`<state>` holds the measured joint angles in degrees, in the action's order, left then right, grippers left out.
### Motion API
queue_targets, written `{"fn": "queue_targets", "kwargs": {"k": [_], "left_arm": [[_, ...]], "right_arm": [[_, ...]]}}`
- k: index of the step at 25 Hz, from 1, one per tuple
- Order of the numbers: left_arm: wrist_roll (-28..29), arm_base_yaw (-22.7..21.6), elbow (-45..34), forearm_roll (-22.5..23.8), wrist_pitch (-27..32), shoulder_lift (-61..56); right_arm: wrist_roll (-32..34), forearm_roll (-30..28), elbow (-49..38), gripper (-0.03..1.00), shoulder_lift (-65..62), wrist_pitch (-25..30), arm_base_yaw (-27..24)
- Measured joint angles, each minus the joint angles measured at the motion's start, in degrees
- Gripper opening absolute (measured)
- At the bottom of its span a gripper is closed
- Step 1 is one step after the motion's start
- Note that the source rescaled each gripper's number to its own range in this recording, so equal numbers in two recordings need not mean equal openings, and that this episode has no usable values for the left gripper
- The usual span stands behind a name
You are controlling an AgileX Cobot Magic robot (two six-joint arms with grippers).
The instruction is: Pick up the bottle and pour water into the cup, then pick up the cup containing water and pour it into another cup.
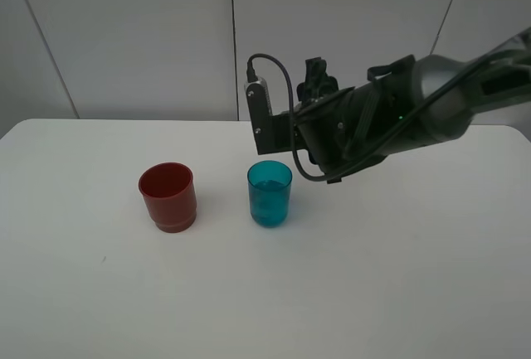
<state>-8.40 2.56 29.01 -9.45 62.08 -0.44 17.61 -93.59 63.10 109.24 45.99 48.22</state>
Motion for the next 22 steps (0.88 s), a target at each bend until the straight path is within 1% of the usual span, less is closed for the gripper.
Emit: {"fn": "queue_targets", "kwargs": {"k": [9,11,14,19,22], "left_arm": [[0.00,0.00,0.00,0.00,0.00,0.00],[0.00,0.00,0.00,0.00,0.00,0.00],[0.00,0.00,0.00,0.00,0.00,0.00],[0.00,0.00,0.00,0.00,0.00,0.00],[0.00,0.00,0.00,0.00,0.00,0.00]], "right_arm": [[11.46,4.04,0.00,0.00,-4.30,-4.13,-0.20],[13.95,5.56,0.00,0.00,-5.69,-5.86,-0.70],[17.68,8.53,0.00,0.00,-8.06,-8.46,-2.05],[24.07,12.33,0.00,0.00,-11.46,-13.10,-5.67],[27.50,15.10,0.00,0.00,-12.69,-17.20,-8.27]]}}
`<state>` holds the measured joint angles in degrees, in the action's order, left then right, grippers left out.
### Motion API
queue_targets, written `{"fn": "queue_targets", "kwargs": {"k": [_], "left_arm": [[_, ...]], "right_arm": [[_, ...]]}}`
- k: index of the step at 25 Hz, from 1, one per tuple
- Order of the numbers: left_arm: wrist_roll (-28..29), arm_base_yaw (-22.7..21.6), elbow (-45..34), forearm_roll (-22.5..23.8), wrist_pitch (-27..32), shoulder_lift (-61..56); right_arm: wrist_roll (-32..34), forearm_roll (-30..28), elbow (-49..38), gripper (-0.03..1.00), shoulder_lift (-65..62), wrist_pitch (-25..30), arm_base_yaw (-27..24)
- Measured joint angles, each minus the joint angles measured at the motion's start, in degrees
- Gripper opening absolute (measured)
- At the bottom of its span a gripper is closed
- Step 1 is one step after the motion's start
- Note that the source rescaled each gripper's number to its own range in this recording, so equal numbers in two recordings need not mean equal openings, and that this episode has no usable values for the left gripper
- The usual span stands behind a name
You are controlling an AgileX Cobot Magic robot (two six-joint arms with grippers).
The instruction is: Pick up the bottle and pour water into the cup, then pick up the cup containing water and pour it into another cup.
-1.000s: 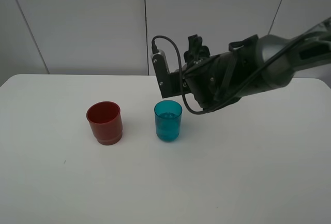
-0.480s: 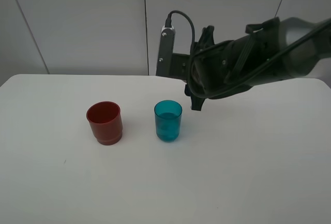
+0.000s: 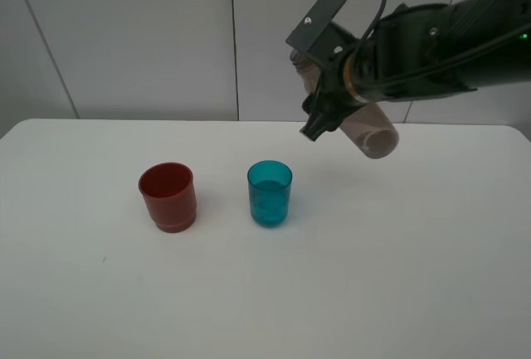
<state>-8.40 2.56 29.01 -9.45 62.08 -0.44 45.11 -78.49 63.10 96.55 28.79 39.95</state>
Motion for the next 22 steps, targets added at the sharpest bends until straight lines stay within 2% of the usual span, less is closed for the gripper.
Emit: {"fn": "queue_targets", "kwargs": {"k": [12,17,22], "left_arm": [[0.00,0.00,0.00,0.00,0.00,0.00],[0.00,0.00,0.00,0.00,0.00,0.00],[0.00,0.00,0.00,0.00,0.00,0.00]], "right_arm": [[1.60,13.35,-0.20,0.00,-0.57,-16.02,-10.34],[1.60,15.87,-4.16,0.00,-0.57,-24.95,-14.79],[1.27,16.21,-7.79,0.00,-0.57,-30.26,-18.20]]}}
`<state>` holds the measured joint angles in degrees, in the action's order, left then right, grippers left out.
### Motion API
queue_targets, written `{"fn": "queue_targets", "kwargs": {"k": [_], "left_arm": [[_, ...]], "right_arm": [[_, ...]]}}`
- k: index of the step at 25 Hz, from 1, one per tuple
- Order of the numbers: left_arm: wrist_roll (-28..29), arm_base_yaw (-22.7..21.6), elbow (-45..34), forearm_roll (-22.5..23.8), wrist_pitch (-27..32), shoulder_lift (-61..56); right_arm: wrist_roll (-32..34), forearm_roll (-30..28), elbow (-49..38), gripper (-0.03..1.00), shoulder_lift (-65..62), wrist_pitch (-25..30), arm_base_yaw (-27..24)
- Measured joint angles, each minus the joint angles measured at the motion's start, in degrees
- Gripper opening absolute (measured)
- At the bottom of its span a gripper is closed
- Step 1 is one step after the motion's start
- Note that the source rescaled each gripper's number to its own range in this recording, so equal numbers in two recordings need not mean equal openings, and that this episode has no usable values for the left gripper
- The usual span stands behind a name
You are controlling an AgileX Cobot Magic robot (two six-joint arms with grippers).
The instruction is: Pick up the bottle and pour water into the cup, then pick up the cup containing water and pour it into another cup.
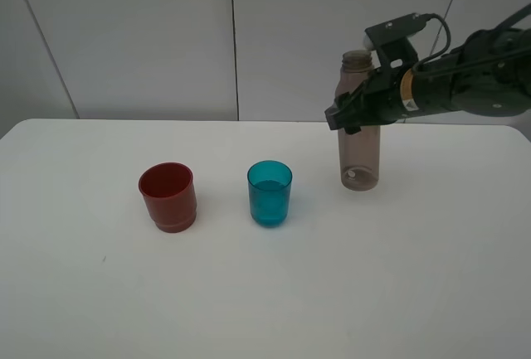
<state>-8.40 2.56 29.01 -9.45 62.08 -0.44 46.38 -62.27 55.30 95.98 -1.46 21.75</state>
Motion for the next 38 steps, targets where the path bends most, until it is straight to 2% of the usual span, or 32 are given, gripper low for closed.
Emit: {"fn": "queue_targets", "kwargs": {"k": [5,12,20,30,38], "left_arm": [[0.00,0.00,0.00,0.00,0.00,0.00],[0.00,0.00,0.00,0.00,0.00,0.00],[0.00,0.00,0.00,0.00,0.00,0.00],[0.00,0.00,0.00,0.00,0.00,0.00],[0.00,0.00,0.00,0.00,0.00,0.00]], "right_arm": [[-4.47,1.18,-3.50,0.00,0.00,-7.50,-2.96],[-17.11,8.37,-6.95,0.00,0.00,-15.22,-6.15],[-26.21,18.89,-11.13,0.00,0.00,-23.95,-9.67],[-34.49,28.44,-15.00,0.00,0.05,-27.30,-10.88],[-35.26,31.97,-15.13,0.00,0.05,-25.90,-10.88]]}}
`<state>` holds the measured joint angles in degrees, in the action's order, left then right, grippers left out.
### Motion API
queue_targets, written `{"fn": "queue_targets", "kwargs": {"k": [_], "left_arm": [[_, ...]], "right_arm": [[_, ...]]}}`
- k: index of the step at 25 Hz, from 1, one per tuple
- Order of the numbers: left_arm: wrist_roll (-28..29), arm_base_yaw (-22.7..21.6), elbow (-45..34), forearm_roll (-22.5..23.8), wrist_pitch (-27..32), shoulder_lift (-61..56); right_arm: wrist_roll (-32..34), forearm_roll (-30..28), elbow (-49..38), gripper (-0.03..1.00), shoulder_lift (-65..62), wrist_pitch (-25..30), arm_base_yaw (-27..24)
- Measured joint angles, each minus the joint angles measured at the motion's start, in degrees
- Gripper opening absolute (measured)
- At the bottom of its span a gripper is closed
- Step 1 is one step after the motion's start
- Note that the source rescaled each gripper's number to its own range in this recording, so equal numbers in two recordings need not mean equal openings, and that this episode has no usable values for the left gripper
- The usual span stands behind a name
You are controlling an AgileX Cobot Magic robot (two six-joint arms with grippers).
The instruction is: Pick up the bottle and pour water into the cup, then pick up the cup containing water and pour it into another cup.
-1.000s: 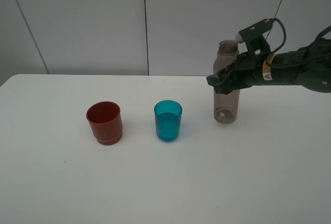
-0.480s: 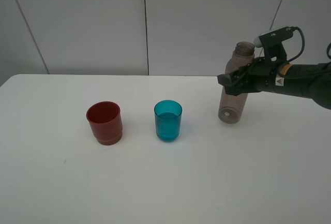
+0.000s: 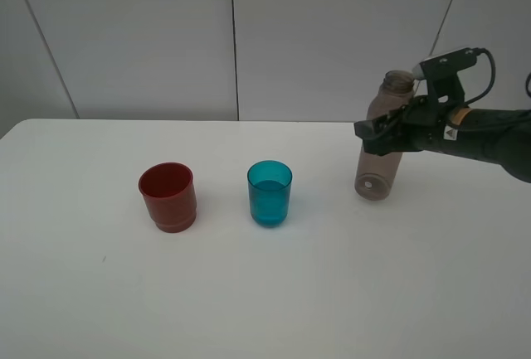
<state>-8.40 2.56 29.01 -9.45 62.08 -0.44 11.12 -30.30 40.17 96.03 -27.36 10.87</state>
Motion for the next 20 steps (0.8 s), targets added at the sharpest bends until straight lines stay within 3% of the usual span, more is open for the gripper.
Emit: {"fn": "queue_targets", "kwargs": {"k": [15,20], "left_arm": [[0.00,0.00,0.00,0.00,0.00,0.00],[0.00,0.00,0.00,0.00,0.00,0.00]], "right_arm": [[-0.24,1.79,0.00,0.00,0.00,6.95,0.00],[-0.24,1.94,0.00,0.00,0.00,7.06,0.00]]}}
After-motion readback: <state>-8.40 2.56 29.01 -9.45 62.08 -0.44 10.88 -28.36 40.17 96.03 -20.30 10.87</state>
